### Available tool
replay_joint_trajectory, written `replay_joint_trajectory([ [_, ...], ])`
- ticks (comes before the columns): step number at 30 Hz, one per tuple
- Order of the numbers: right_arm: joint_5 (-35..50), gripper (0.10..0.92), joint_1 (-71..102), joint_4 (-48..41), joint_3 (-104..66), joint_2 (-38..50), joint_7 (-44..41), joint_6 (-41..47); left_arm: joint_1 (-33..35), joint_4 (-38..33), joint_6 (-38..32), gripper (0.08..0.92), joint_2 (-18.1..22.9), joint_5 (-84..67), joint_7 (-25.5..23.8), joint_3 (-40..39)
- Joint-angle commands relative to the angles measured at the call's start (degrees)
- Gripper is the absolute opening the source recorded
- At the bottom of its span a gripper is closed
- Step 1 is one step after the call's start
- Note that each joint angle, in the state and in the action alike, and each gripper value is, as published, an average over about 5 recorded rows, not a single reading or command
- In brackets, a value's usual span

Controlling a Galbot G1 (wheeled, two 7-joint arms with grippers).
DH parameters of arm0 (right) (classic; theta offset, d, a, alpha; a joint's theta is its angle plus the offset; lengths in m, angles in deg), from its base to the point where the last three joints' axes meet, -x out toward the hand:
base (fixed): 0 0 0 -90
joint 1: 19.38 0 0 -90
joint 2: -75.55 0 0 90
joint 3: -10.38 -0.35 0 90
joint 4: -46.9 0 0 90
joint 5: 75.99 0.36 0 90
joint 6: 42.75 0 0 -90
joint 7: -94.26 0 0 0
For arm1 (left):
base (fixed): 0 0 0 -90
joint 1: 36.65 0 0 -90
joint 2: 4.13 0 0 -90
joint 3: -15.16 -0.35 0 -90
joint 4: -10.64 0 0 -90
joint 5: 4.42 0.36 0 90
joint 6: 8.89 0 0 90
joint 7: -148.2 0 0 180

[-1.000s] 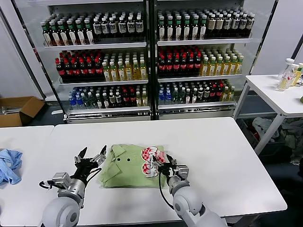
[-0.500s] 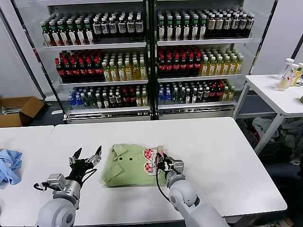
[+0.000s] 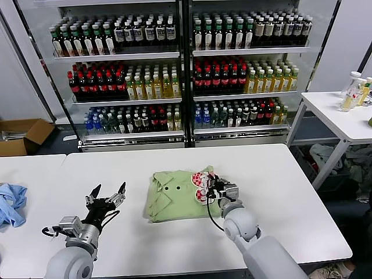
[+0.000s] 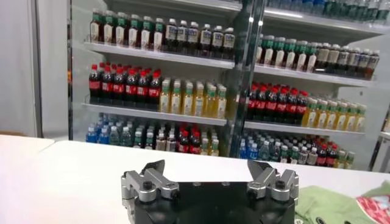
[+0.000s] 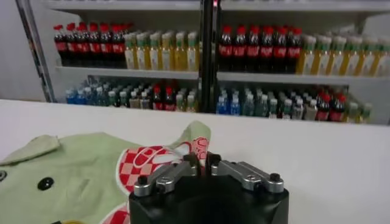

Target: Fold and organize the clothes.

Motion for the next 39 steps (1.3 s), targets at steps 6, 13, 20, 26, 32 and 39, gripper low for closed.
replay_joint_trajectory([
  [6,-13.2,0.396,15.9,12.4,-8.8,6.1,-3.8,-15.2,1.9,-2.1,-0.6,0.823,1.1,4.0,-0.2,-0.8],
  [13,-12.3,0.595,26.2,23.5,-16.9,8.5,-3.7,-16.9,4.9,-6.2,-0.9,0.822,1.9,4.1,-0.6,0.0],
  [20,-11.4,0.783,37.4,31.3,-24.8,9.6,-5.0,-17.3,9.2,-10.7,-1.3,0.823,3.1,4.4,-2.2,0.2],
  [26,-10.9,0.822,40.3,32.5,-26.5,8.6,-5.3,-16.7,11.0,-13.2,-1.1,0.822,3.3,4.1,-3.3,0.5],
  [32,-11.3,0.823,40.7,32.3,-26.1,7.4,-5.7,-16.6,11.9,-14.4,-1.0,0.823,3.3,4.0,-4.4,0.7],
  [39,-11.7,0.823,41.6,33.4,-26.2,7.1,-5.2,-15.2,12.9,-15.2,-1.0,0.822,3.3,4.1,-5.3,0.9],
])
